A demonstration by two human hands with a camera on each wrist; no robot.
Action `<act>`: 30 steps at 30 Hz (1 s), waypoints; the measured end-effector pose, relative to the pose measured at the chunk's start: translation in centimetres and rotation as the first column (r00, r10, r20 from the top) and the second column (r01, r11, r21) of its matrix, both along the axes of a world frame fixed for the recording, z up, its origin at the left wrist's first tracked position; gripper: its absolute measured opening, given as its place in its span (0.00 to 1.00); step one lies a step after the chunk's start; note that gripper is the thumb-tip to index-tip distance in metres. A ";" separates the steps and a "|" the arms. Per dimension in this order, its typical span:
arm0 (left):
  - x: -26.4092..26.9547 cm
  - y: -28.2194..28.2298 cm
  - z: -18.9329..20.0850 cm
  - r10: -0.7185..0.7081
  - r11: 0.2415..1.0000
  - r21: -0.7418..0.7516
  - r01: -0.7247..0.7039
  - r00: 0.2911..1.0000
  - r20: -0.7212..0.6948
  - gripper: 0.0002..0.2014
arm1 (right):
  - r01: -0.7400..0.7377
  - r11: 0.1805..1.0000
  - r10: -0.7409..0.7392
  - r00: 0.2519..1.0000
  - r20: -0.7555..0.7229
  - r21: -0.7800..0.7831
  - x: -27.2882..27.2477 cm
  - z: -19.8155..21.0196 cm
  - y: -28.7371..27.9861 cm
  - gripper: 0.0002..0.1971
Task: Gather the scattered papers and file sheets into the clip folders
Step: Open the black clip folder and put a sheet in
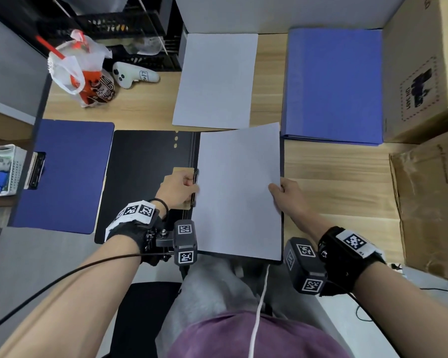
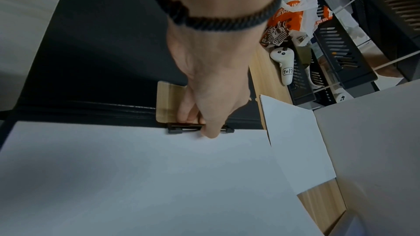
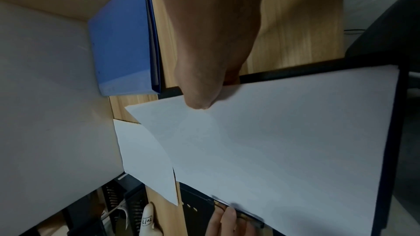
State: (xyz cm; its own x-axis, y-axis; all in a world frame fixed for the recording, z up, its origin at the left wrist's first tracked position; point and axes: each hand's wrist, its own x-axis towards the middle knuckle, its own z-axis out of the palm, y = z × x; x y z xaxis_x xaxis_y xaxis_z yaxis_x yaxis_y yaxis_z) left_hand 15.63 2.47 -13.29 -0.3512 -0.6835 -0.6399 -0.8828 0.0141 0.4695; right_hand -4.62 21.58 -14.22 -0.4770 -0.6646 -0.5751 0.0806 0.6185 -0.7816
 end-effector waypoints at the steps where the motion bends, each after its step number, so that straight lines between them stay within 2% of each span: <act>1: 0.0 0.1 0.0 0.000 1.000 -0.011 0.000 1.000 0.005 0.06 | -0.014 1.000 0.014 1.000 -0.004 0.006 0.1 0.0 0.0 0.09; 6: -0.4 0.6 0.1 -0.068 0.989 -0.128 0.078 0.995 0.079 0.09 | -0.030 0.999 0.031 1.000 -0.005 0.037 0.2 -0.1 -0.2 0.12; 9: -0.5 0.9 0.0 -0.073 0.981 -0.174 0.086 0.994 0.077 0.09 | -0.038 0.997 0.037 0.999 0.015 0.066 0.2 0.2 -0.4 0.12; 13: -0.8 1.1 -0.5 -0.038 0.971 -0.234 0.057 0.996 0.084 0.12 | -0.133 0.981 0.115 0.985 0.131 0.138 -0.5 1.0 -0.4 0.08; 15: -0.9 1.0 -0.4 -0.049 0.973 -0.222 0.064 0.996 0.074 0.13 | -0.060 0.984 0.038 0.991 0.126 0.170 -1.1 1.0 -0.5 0.07; 18: -0.5 0.1 -0.5 -0.103 0.983 -0.146 0.109 0.994 0.049 0.14 | 0.174 0.966 -0.162 0.984 -0.076 0.193 -1.9 0.7 -1.0 0.12; 20: 0.2 -0.8 -0.4 -0.137 0.988 -0.064 0.138 0.990 0.015 0.11 | 0.216 0.963 -0.195 0.971 -0.139 0.164 -1.9 0.9 -2.0 0.14; 21: 0.7 -1.3 -0.2 -0.138 0.990 -0.011 0.138 0.990 -0.011 0.08 | 0.213 0.966 -0.198 0.974 -0.109 0.149 -1.5 1.2 -2.7 0.13; 22: 1.3 -1.7 0.1 -0.128 0.991 0.038 0.130 0.991 -0.050 0.05 | 0.197 0.970 -0.190 0.980 -0.058 0.142 -0.9 1.5 -3.5 0.11; 24: 3.0 -2.7 0.5 -0.077 0.994 0.069 0.085 0.992 -0.099 0.12 | 0.126 0.981 -0.138 0.988 0.069 0.149 0.7 1.9 -5.2 0.09; 26: 5.2 -4.0 0.9 0.004 1.000 -0.011 -0.006 0.993 -0.117 0.15 | 0.043 0.984 -0.071 0.985 0.156 0.172 2.7 1.8 -6.9 0.08; 30: 11.6 -6.9 0.2 0.188 0.972 -0.129 -0.195 0.980 -0.069 0.16 | -0.039 0.978 -0.002 0.981 0.194 0.205 6.6 1.3 -9.5 0.13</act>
